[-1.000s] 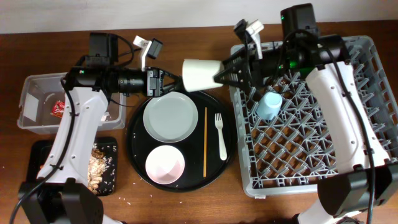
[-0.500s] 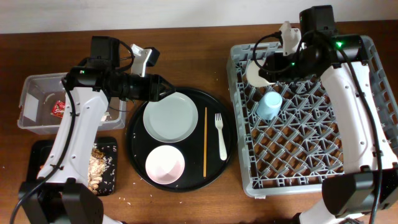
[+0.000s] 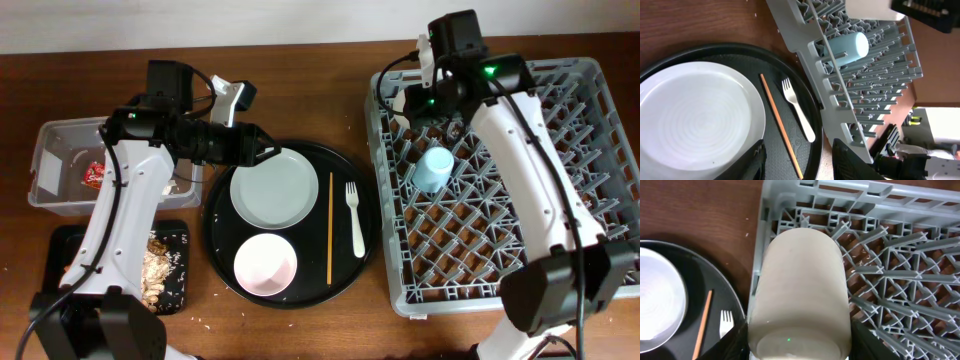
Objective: Sort waste into correct bins and load items into the dishwasher rack
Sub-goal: 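Place the cream cup upside down in the rack's back row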
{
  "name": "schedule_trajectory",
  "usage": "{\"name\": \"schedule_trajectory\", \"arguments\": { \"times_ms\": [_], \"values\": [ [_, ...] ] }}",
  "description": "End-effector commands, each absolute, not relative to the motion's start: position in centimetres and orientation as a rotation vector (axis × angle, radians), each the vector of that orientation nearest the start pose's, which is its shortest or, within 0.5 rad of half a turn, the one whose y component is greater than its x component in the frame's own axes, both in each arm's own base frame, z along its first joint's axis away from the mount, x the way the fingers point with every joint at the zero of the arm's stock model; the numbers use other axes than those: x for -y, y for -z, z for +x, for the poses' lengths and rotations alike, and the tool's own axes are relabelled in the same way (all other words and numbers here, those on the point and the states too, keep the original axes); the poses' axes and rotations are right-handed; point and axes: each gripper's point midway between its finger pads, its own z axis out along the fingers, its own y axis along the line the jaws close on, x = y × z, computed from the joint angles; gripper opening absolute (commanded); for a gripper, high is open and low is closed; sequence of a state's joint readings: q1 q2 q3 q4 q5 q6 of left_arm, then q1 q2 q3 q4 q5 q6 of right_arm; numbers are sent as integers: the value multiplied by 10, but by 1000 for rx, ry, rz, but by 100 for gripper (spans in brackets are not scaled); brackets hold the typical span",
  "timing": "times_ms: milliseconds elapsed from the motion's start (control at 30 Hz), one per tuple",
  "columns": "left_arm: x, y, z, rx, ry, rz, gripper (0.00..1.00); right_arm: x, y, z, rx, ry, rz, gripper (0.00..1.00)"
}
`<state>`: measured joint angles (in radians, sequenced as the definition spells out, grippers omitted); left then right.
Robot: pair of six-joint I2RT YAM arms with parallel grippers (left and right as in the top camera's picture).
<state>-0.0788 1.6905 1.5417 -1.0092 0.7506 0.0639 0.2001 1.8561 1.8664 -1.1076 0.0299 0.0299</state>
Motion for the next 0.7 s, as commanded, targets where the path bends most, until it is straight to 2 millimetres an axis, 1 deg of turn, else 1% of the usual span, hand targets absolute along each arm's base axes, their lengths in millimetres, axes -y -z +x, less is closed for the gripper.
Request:
{"name": "schedule_trajectory", "arguments": {
  "times_ms": [0, 133, 233, 400, 467, 533, 600, 667],
  "values": [
    [146, -217, 371, -2537, 1010, 403, 42, -84, -191, 451, -2690, 2, -202, 27],
    [147, -216, 371, -2540, 1011, 403, 42, -86, -171, 462, -2710, 0, -205, 27],
    [147, -216, 371, -2540, 1011, 403, 42, -86, -156, 462, -2744, 7, -209, 27],
    [149, -216, 370, -2539, 1012, 410, 42, -86, -146, 460, -2758, 10, -211, 29],
    [148, -216, 370, -2539, 1011, 409, 42, -86, -145, 459, -2761, 10, -211, 35],
    [148, -216, 370, -2540, 1012, 409, 42, -86, -143, 458, -2767, 11, -212, 37],
    [148, -216, 370, -2540, 1011, 408, 42, -85, -133, 455, -2783, 14, -214, 38],
    [147, -215, 371, -2543, 1000, 406, 43, -85, -126, 455, -2786, 15, -214, 44]
  ]
}}
